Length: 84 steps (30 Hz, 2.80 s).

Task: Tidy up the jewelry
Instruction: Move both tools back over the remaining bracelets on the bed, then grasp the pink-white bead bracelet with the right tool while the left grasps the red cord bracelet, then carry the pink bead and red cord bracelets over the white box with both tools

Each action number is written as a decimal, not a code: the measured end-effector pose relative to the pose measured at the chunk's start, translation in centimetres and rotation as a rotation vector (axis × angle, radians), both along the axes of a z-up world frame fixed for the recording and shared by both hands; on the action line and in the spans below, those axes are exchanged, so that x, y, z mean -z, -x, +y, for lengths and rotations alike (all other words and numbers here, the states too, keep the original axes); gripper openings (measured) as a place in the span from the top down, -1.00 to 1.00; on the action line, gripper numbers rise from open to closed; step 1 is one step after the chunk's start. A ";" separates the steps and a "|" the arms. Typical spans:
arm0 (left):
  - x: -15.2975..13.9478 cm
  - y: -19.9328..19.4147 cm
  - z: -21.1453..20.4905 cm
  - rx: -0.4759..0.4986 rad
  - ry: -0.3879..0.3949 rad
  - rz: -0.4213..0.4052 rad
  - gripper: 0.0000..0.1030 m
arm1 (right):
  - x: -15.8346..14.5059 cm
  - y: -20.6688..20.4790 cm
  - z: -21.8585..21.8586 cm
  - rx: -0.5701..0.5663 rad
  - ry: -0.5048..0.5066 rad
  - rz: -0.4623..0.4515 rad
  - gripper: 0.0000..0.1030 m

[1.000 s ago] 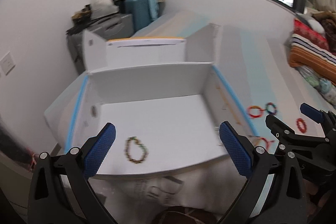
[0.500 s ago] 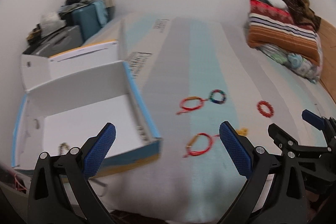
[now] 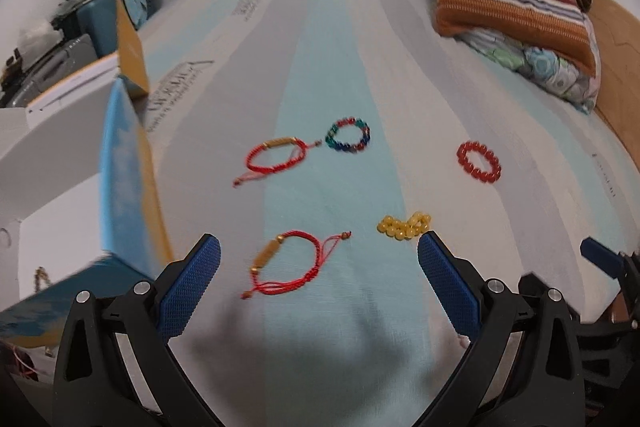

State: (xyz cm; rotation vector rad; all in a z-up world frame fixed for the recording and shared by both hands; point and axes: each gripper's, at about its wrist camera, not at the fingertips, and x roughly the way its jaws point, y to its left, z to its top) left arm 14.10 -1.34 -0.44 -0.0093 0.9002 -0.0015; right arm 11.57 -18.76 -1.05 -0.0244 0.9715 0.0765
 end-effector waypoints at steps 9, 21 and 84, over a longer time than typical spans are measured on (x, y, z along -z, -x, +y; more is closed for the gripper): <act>5.4 -2.4 0.4 -0.033 -0.007 0.074 -0.89 | 5.4 0.3 -0.6 -0.015 -0.013 0.104 -0.84; 9.0 -4.0 1.7 -0.031 0.013 0.122 -0.89 | 7.7 -0.1 -0.3 -0.043 -0.019 0.164 -0.83; 6.5 -1.6 4.0 -0.066 0.027 0.070 0.82 | 6.1 0.7 -0.1 -0.020 -0.058 0.048 0.66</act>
